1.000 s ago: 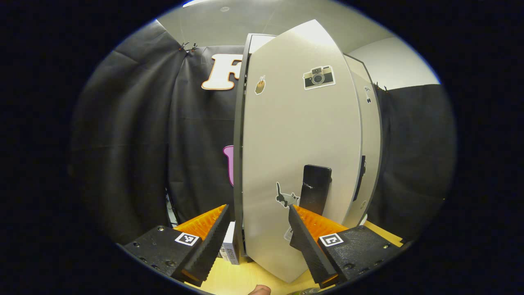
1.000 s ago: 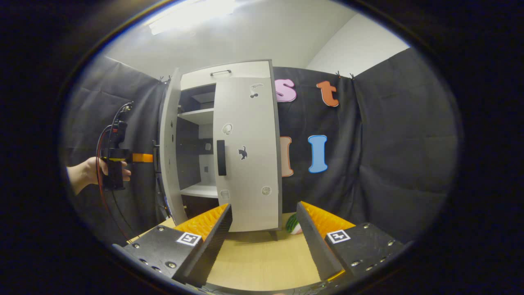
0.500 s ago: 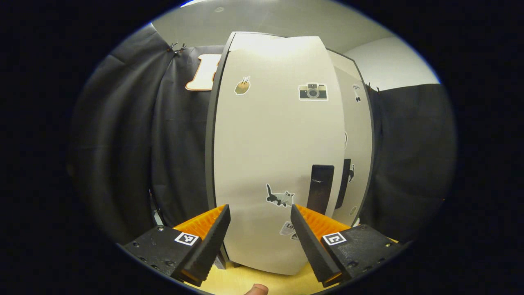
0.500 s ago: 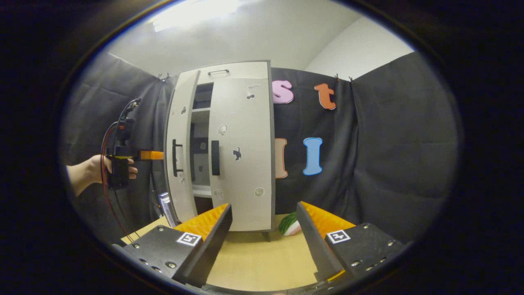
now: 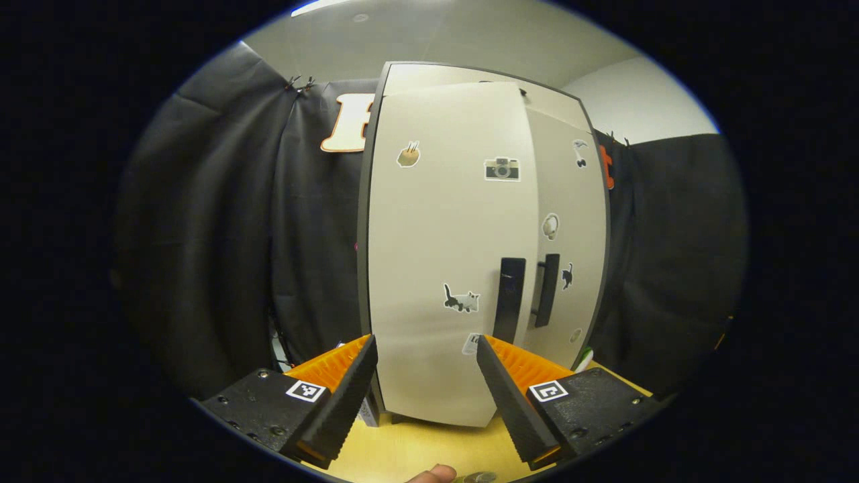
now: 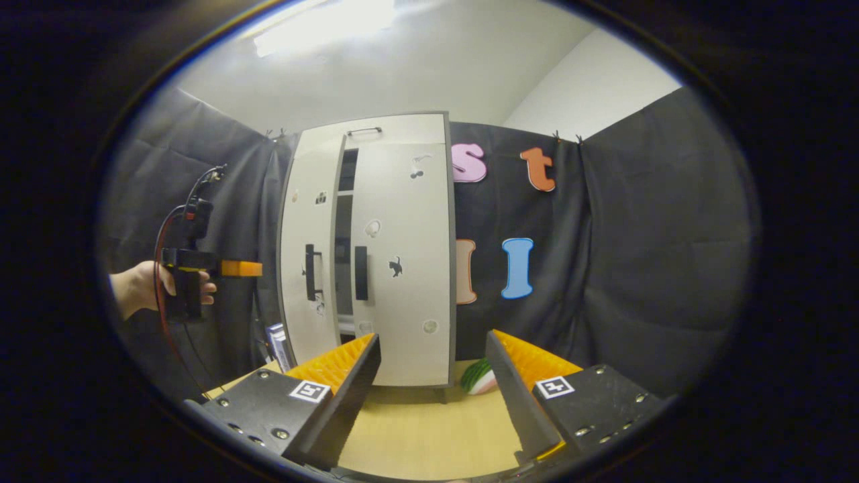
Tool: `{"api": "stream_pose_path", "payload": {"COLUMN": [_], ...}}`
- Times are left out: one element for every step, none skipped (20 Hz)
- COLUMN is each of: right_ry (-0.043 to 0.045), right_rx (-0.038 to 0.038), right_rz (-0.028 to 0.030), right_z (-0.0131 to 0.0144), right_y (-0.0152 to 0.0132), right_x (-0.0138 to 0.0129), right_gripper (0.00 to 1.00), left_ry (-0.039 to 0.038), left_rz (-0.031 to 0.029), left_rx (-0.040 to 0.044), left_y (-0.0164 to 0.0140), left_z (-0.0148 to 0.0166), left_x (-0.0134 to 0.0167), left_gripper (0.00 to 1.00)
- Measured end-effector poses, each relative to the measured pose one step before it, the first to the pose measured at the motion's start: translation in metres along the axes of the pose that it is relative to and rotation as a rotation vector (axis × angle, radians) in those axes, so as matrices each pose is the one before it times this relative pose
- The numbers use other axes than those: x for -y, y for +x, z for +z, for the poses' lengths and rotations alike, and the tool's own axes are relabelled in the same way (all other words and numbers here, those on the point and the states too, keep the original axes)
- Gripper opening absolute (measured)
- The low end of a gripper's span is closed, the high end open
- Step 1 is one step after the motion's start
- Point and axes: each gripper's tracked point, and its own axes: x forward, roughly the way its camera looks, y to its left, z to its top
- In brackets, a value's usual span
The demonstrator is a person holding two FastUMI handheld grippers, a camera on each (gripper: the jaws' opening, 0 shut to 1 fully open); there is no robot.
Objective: Grasp the bottle in the cabinet with the left hand and place it on the coaster, then close the right door with the right hand and the left door with the left hand.
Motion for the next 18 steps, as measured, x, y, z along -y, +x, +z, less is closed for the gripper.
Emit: {"api": "stream_pose_path", "payload": {"right_ry": [0.01222, 0.01215, 0.00792, 0.00051, -0.00646, -0.01001, -0.00859, -0.00412, -0.00117, -0.00030, -0.00195, -0.00654, -0.00927, -0.00680, -0.00687, -0.00501, -0.00027, 0.00360], "right_rx": [0.00937, 0.00666, 0.00928, 0.01187, 0.00667, 0.00344, 0.00014, 0.00106, 0.00587, 0.00586, 0.00167, 0.00575, 0.00752, 0.00423, 0.00239, 0.00014, -0.00081, -0.00559], "right_rz": [0.01251, 0.01072, 0.00673, 0.00798, 0.00905, -0.00091, -0.00603, -0.00388, -0.00388, -0.00618, -0.00885, -0.01162, -0.00903, -0.00836, -0.00884, -0.01245, -0.00748, -0.00217], "right_z": [0.00323, 0.00188, 0.00357, 0.00394, 0.00263, 0.00066, 0.00027, 0.00044, 0.00225, 0.00263, 0.00042, 0.00134, 0.00211, 0.00067, 0.00069, 0.00100, 0.00230, 0.00237], "right_y": [0.00128, 0.00108, 0.00133, 0.00187, 0.00255, 0.00155, 0.00368, 0.00343, 0.00452, 0.00505, 0.00590, 0.00370, 0.00441, 0.00489, 0.00556, 0.00461, 0.00388, 0.00373], "right_x": [-0.00415, -0.00412, -0.00330, -0.00362, -0.00425, -0.00148, -0.00045, -0.00215, -0.00184, -0.00146, -0.00029, 0.00030, -0.00048, -0.00148, -0.00140, -0.00082, -0.00256, -0.00587], "right_gripper": [0.99, 0.96, 0.95, 0.96, 0.95, 0.95, 0.95, 0.92, 0.95, 0.95, 0.95, 0.95, 0.92, 0.95, 0.95, 0.95, 0.95, 0.95], "left_ry": [0.01218, 0.01076, 0.00641, -0.00074, -0.01009, -0.02240, -0.02737, -0.02682, -0.01307, 0.00280, 0.01263, 0.00998, 0.00119, 0.00487, -0.00397, -0.00155, 0.00198, 0.00536], "left_rz": [0.01418, 0.02207, 0.01965, 0.00820, -0.00127, -0.00016, 0.00163, -0.00110, -0.00626, 0.00929, 0.01960, 0.00469, 0.00066, -0.00486, -0.00015, -0.01011, -0.01119, -0.01482], "left_rx": [0.00225, 0.00643, 0.00425, 0.00919, 0.00910, -0.01158, -0.01438, -0.01202, 0.00304, 0.00524, -0.00105, 0.00383, 0.00810, 0.00822, 0.01522, 0.01798, 0.01180, 0.00883], "left_y": [-0.01002, -0.01080, -0.00875, -0.00747, -0.00644, -0.00587, -0.00521, -0.00281, -0.00179, 0.00032, 0.00012, 0.00182, 0.00115, 0.00132, 0.00108, 0.00209, 0.00178, 0.00293], "left_z": [0.00190, 0.00233, 0.00223, 0.00233, 0.00285, -0.00205, -0.00199, -0.00032, 0.00166, 0.00360, -0.00038, 0.00040, 0.00024, 0.00040, 0.00235, 0.00387, 0.00373, 0.00157], "left_x": [-0.00119, -0.00164, -0.00201, 0.00074, 0.00177, 0.00192, 0.00114, 0.00263, 0.00263, -0.00194, -0.00418, -0.00031, 0.00081, 0.00155, 0.00116, 0.00299, 0.00390, 0.00440], "left_gripper": [0.94, 0.94, 0.94, 0.94, 0.94, 0.92, 0.92, 0.94, 0.94, 0.94, 0.94, 0.94, 0.95, 0.95, 0.92, 0.95, 0.94, 0.94]}}
